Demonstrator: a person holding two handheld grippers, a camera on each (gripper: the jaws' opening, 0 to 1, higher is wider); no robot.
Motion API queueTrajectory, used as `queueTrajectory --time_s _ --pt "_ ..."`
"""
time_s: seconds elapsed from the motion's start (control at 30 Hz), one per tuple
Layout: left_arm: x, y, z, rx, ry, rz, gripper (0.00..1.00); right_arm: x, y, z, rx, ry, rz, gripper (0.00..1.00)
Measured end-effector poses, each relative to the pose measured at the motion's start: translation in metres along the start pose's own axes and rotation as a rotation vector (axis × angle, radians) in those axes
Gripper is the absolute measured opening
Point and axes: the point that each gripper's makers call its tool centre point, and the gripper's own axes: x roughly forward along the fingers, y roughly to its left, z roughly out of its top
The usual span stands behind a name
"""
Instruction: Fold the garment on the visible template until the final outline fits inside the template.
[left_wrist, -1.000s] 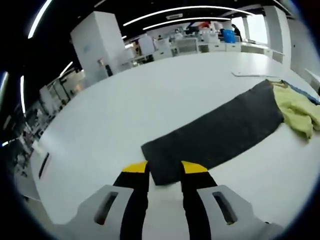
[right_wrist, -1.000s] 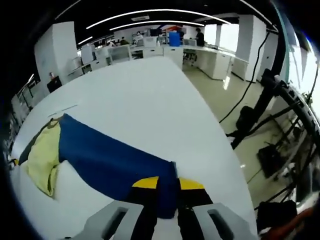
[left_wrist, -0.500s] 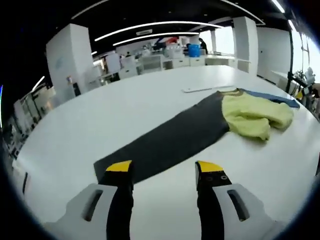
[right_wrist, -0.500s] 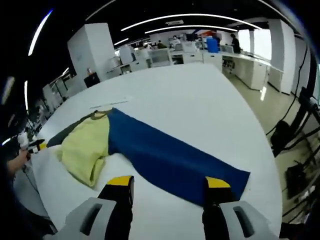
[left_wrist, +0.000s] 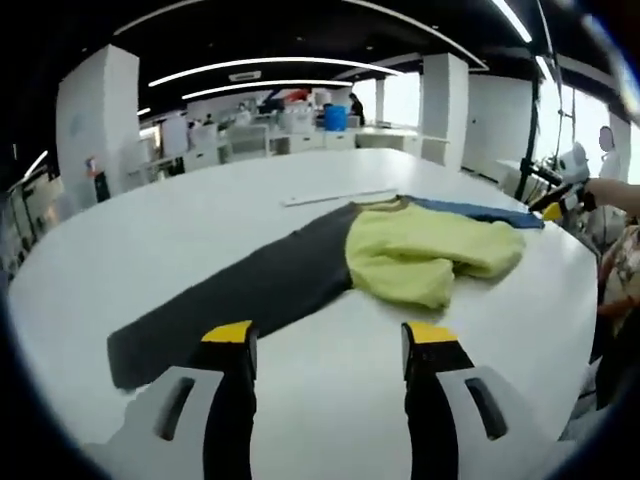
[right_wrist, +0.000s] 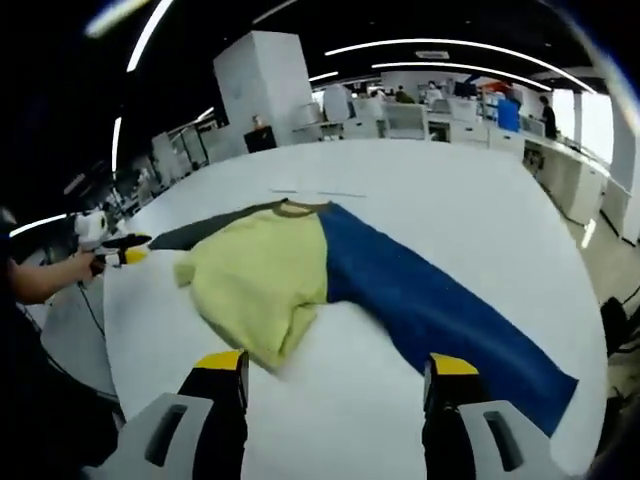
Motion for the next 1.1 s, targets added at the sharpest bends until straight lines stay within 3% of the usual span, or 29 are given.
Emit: queueTrajectory --time_s 0.1,0.5,0.93,1.1 --pt "0.005 -0.011 -0.001 -0.003 0.001 -0.026 0.56 0.010 0.009 -0.009 -0.069 0.038 0.004 0.70" --pt "0.031 -0.072 -0.015 -0.009 0.020 -0.143 0.51 0.035 0.030 -0.013 -0.076 0.013 0.054 0.52" --pt "0.059 -0.098 -0.022 -0.070 0.034 -0.162 0.35 0.051 0.045 -0.012 -0.036 -0.017 0.054 0.29" --pt "0.070 -0.102 -0.024 -0.072 0.049 -0.132 0.31 0.054 0.045 -0.011 -0.009 -0.041 0.038 0.18"
